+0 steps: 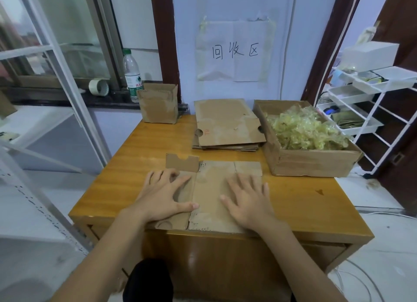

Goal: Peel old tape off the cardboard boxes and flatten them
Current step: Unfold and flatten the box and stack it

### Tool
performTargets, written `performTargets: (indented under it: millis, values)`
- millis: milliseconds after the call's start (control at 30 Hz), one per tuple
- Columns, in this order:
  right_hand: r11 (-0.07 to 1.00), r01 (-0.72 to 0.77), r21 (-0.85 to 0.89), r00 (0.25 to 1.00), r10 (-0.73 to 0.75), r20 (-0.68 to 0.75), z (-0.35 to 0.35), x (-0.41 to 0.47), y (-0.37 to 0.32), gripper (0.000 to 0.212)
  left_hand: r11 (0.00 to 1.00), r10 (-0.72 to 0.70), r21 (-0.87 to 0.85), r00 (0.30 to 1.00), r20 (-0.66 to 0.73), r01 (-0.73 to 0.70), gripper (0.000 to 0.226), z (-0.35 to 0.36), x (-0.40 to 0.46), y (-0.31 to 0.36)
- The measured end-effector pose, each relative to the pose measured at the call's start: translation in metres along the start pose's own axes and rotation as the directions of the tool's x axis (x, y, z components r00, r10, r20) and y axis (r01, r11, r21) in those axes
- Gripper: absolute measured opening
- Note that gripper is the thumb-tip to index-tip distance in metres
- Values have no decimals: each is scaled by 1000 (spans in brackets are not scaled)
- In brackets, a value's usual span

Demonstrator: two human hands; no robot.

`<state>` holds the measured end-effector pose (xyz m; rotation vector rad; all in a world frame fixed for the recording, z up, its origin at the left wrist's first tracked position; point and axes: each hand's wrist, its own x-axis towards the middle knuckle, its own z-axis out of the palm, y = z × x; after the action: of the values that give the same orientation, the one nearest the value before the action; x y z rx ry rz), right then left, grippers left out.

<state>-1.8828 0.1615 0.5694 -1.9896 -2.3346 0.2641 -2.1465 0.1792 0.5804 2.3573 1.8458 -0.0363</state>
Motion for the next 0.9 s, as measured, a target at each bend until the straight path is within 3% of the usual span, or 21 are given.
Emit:
performTargets:
  millis: [100, 233, 433, 567, 633, 700, 767, 833, 900]
  values:
    - [997, 23, -70, 999, -21, 31, 12, 4, -1, 79, 997, 37, -66, 997, 74, -32, 123, 5, 14, -10]
    - [994, 50, -101, 999, -48, 22, 14, 2, 4, 99, 986, 49, -161, 992, 115, -30, 130, 9, 24, -15]
    - [987, 120, -106, 993, -117, 29, 9, 10, 13, 110, 994, -41, -97, 993, 111, 52, 130, 5, 12, -1]
    - [980, 173, -97, 983, -178, -52, -1, 12, 23, 115, 990, -128, -43, 989, 78, 132, 108, 4, -12, 18]
    - [989, 68, -132, 984, -88, -155, -5, 6, 25, 111, 980, -179, -84, 984, 10, 179, 95, 4, -25, 24]
    - [988, -120, -95, 970, 97, -223, -7, -5, 24, 99, 969, -231, -100, 971, -63, 225, 85, 6, -37, 30]
    - [979, -202, 30, 953, 204, -225, -3, -13, 21, 81, 967, -254, -62, 958, -129, 248, 72, 10, -51, 38]
    - [974, -173, 148, 961, 200, -191, 5, -15, 21, 69, 968, -249, -10, 948, -198, 252, 58, 12, -63, 43]
    - [968, -128, 214, 976, 161, -145, 10, -14, 25, 65, 956, -292, -107, 932, -214, 275, 43, 9, -63, 41]
